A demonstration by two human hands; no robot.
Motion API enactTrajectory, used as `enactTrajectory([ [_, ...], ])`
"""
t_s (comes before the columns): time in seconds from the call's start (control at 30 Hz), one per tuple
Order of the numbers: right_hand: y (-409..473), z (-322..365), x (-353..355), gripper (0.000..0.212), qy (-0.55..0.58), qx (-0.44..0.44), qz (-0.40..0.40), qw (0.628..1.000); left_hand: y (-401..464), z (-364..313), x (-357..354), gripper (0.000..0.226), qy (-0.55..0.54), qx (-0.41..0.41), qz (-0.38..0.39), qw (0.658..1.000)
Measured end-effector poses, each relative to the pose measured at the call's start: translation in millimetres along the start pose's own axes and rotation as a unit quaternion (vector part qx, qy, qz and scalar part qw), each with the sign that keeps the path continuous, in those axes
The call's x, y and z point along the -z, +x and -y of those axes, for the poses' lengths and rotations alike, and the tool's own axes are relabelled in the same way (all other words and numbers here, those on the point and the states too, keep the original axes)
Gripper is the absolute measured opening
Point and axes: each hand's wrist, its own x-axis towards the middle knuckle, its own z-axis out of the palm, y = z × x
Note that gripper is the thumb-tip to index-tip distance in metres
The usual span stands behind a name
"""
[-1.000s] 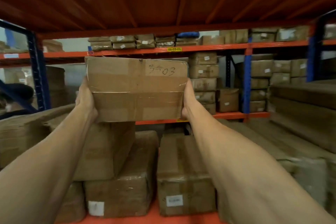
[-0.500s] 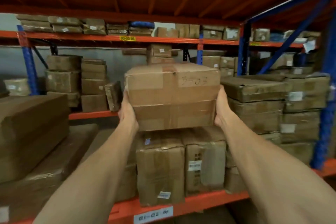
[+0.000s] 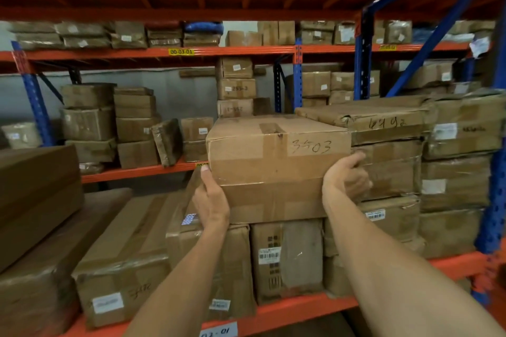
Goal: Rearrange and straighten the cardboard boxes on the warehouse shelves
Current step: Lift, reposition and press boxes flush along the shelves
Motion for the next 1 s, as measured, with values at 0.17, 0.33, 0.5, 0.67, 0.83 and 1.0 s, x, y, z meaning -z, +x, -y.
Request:
enactTrajectory([
  [0.17,18.3,1.6,-7.1,0.041,0.043,0.255,-0.032,0.965,-5.3,1.8,-12.7,0.082,0.01,-0.073,-0.02,0.997],
  [0.33,31.0,-1.4,-20.3,0.047,0.033,0.264,-0.03,0.963,-5.5,10.1,-17.3,0.079,0.011,-0.139,0.009,0.99],
  [0.5,34.6,-3.3,-28.7,0.047,0.036,0.263,-0.06,0.962,-5.0,12.9,-19.1,0.08,0.063,-0.174,0.054,0.981],
  [0.67,34.0,-0.6,-25.1,0.046,-0.01,0.265,-0.053,0.963,-6.4,12.2,-11.4,0.08,0.074,-0.172,0.111,0.976],
  [0.83,10.8,12.9,-16.1,0.037,-0.012,0.266,-0.026,0.964,-4.4,3.8,6.1,0.078,0.084,-0.103,0.197,0.971],
  [1.0,-54.2,53.9,-11.8,0.035,0.07,0.454,0.064,0.886,11.3,-9.3,46.4,0.084,0.147,-0.106,0.202,0.962],
])
